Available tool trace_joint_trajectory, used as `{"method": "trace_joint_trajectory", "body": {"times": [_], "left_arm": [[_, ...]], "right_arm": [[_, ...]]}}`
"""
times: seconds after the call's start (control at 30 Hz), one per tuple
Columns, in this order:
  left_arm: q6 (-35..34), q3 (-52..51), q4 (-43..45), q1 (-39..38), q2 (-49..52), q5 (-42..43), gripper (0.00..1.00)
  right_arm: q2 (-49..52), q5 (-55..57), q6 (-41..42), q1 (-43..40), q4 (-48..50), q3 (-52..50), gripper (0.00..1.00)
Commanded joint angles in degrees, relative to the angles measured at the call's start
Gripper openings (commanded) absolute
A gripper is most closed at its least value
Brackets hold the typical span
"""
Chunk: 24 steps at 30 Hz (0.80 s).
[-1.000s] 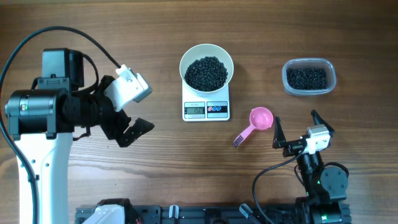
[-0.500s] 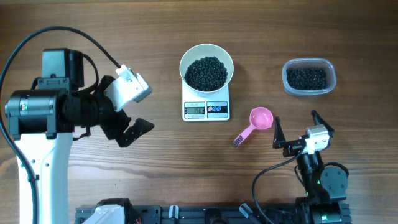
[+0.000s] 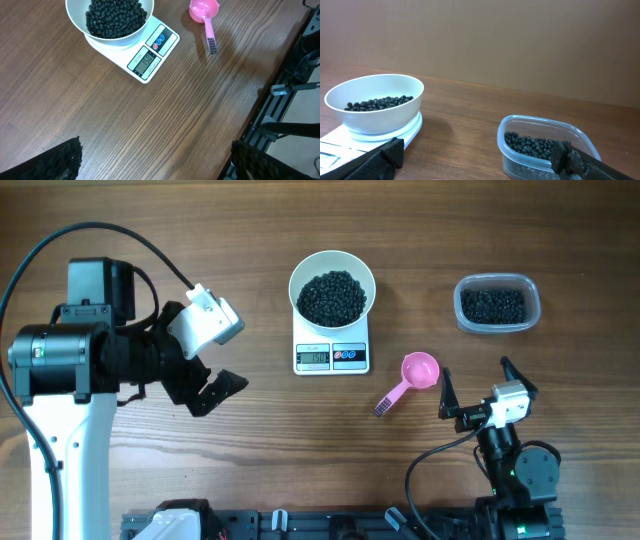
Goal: Scoop item into bowl and weigh 150g on scale
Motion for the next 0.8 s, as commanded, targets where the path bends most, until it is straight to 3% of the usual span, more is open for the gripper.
{"method": "trace_joint_trajectory", "body": {"times": [0.0,0.77], "left_arm": [[0.55,0.74,-0.07,0.31,-0.57,0.44,1.0],[-0.74,0.55,1.44,0.24,-3.3,0.55,1.0]], "right_arm": [[-0.83,0.98,-0.72,0.33,0.09,-0.17,1.0],[-0.83,0.98,-0.7,0.33,0.09,-0.17,1.0]]}}
